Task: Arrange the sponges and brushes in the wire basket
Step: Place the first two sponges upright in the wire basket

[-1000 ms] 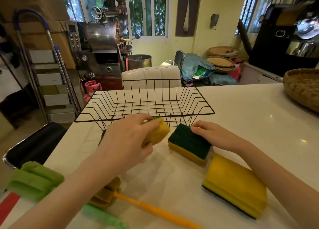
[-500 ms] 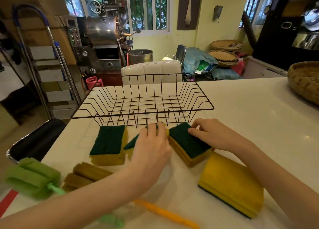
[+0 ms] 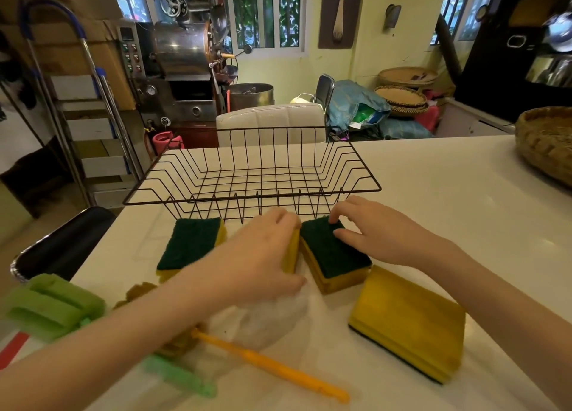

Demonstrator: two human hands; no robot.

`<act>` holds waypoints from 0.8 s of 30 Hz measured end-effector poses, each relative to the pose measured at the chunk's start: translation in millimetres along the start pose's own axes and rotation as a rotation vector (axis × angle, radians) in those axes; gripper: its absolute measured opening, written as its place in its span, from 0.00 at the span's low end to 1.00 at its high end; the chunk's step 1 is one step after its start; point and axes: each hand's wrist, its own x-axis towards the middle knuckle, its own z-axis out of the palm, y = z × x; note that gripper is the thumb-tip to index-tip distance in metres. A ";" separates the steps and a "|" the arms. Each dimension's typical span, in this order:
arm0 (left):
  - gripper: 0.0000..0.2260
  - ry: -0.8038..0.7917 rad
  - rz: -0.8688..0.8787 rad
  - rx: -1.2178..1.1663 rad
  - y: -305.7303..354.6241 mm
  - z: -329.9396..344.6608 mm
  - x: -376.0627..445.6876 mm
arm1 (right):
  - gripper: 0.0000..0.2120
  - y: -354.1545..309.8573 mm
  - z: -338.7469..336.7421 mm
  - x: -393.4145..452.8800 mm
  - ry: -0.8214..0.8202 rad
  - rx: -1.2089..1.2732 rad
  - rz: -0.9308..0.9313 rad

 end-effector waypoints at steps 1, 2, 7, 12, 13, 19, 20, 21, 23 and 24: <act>0.31 -0.016 -0.009 -0.085 -5.8 -8.6 1.1 | 0.12 0.8 -3.4 0.2 -0.029 0.016 -0.029; 0.30 -0.029 -0.016 -0.139 -12.0 -15.5 2.9 | 0.12 1.1 -6.7 0.5 -0.058 0.037 -0.057; 0.33 -0.206 0.021 -0.120 -40.4 -31.3 13.5 | 0.12 -0.7 -19.8 4.5 -0.147 0.141 -0.170; 0.36 -0.393 0.059 -0.113 -53.9 -33.3 21.7 | 0.24 -9.1 -22.5 10.6 -0.329 0.182 -0.151; 0.36 -0.400 0.065 -0.119 -54.9 -32.1 23.6 | 0.27 -10.5 -21.9 12.7 -0.369 0.146 -0.143; 0.33 -0.357 0.115 -0.153 -56.1 -26.7 27.6 | 0.33 -14.5 -18.3 18.0 -0.463 0.086 -0.114; 0.32 -0.340 0.126 -0.152 -55.4 -27.5 27.1 | 0.33 -14.9 -18.8 17.9 -0.449 0.077 -0.122; 0.31 -0.325 0.137 -0.151 -54.5 -28.9 26.2 | 0.32 -15.2 -19.8 17.5 -0.430 0.069 -0.132; 0.29 -0.297 0.158 -0.149 -52.5 -33.4 23.5 | 0.31 -15.0 -24.0 16.2 -0.385 0.082 -0.153; 0.29 -0.281 0.171 -0.151 -51.4 -36.4 21.9 | 0.30 -14.7 -27.5 14.8 -0.364 0.100 -0.163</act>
